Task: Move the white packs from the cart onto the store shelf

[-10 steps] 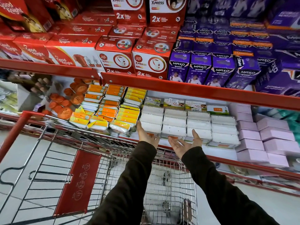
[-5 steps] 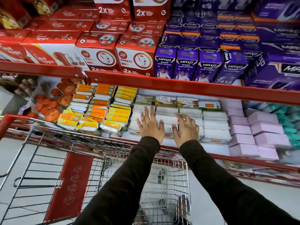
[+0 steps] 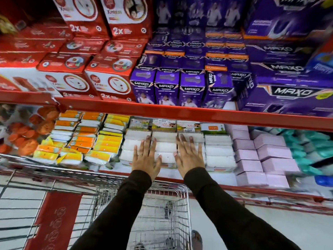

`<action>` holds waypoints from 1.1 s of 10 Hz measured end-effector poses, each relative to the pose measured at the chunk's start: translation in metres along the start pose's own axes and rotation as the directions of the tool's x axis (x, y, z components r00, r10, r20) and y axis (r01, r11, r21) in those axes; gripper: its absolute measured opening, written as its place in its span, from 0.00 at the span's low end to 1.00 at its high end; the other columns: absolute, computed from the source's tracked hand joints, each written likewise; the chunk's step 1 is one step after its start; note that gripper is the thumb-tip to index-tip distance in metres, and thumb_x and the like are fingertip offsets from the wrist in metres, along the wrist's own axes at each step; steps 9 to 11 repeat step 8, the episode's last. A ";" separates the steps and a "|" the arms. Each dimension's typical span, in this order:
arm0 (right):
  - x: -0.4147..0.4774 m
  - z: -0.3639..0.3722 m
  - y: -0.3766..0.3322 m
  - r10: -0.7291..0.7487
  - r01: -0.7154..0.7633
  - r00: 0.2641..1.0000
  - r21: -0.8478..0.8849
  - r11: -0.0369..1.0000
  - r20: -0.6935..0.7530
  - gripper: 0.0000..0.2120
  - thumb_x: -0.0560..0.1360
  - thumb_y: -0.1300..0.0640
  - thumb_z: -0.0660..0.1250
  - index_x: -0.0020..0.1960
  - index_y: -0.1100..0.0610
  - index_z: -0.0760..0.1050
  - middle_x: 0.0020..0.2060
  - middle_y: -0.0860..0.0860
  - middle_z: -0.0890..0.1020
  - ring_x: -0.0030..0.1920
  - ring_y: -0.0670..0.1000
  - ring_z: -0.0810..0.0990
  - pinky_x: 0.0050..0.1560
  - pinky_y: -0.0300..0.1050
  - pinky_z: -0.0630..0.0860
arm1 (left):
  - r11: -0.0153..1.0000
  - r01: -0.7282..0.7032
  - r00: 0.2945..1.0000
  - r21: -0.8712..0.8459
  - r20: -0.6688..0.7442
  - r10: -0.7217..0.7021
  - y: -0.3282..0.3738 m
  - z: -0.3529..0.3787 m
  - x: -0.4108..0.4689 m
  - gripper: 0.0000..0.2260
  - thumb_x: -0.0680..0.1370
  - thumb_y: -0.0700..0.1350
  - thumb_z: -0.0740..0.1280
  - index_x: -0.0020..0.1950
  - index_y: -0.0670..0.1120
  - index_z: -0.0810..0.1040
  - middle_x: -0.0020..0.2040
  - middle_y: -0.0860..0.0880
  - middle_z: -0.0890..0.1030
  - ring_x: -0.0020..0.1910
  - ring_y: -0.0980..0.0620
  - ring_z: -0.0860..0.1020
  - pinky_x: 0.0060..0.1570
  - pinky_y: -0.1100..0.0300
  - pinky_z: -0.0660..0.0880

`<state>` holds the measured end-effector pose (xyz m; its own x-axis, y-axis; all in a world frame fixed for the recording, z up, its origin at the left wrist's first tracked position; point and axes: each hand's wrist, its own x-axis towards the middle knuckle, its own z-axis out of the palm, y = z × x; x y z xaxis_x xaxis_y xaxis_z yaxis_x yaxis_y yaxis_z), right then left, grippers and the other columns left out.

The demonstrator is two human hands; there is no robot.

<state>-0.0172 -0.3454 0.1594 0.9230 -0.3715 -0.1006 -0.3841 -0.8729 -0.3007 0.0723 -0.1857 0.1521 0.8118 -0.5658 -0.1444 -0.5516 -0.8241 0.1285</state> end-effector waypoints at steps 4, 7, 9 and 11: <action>-0.019 -0.005 0.098 0.179 -0.184 0.983 -0.111 0.977 -0.051 0.29 0.82 0.46 0.44 0.80 0.49 0.38 0.79 0.47 0.39 0.77 0.53 0.33 0.75 0.57 0.32 | 0.994 -0.107 0.994 -0.005 -0.011 0.107 0.117 0.025 0.015 0.31 0.81 0.55 0.49 0.82 0.49 0.43 0.83 0.48 0.43 0.82 0.46 0.43 0.80 0.42 0.39; -0.025 -0.021 0.094 0.188 -0.189 0.982 -0.060 0.980 -0.015 0.29 0.82 0.45 0.45 0.80 0.50 0.40 0.80 0.48 0.42 0.79 0.54 0.38 0.77 0.59 0.37 | 0.992 -0.124 0.992 0.006 -0.012 0.124 0.111 0.010 0.007 0.30 0.83 0.58 0.47 0.82 0.50 0.39 0.83 0.48 0.41 0.82 0.47 0.41 0.79 0.44 0.38; -0.035 -0.032 0.082 0.140 -0.156 0.979 -0.098 0.983 -0.151 0.29 0.82 0.44 0.43 0.80 0.51 0.44 0.80 0.49 0.46 0.79 0.55 0.40 0.78 0.60 0.39 | 0.993 -0.121 0.985 -0.010 -0.129 0.118 0.108 -0.002 -0.005 0.30 0.83 0.57 0.47 0.82 0.49 0.41 0.83 0.48 0.42 0.82 0.47 0.42 0.78 0.45 0.38; -0.035 -0.032 0.082 0.140 -0.156 0.979 -0.098 0.983 -0.151 0.29 0.82 0.44 0.43 0.80 0.51 0.44 0.80 0.49 0.46 0.79 0.55 0.40 0.78 0.60 0.39 | 0.993 -0.121 0.985 -0.010 -0.129 0.118 0.108 -0.002 -0.005 0.30 0.83 0.57 0.47 0.82 0.49 0.41 0.83 0.48 0.42 0.82 0.47 0.42 0.78 0.45 0.38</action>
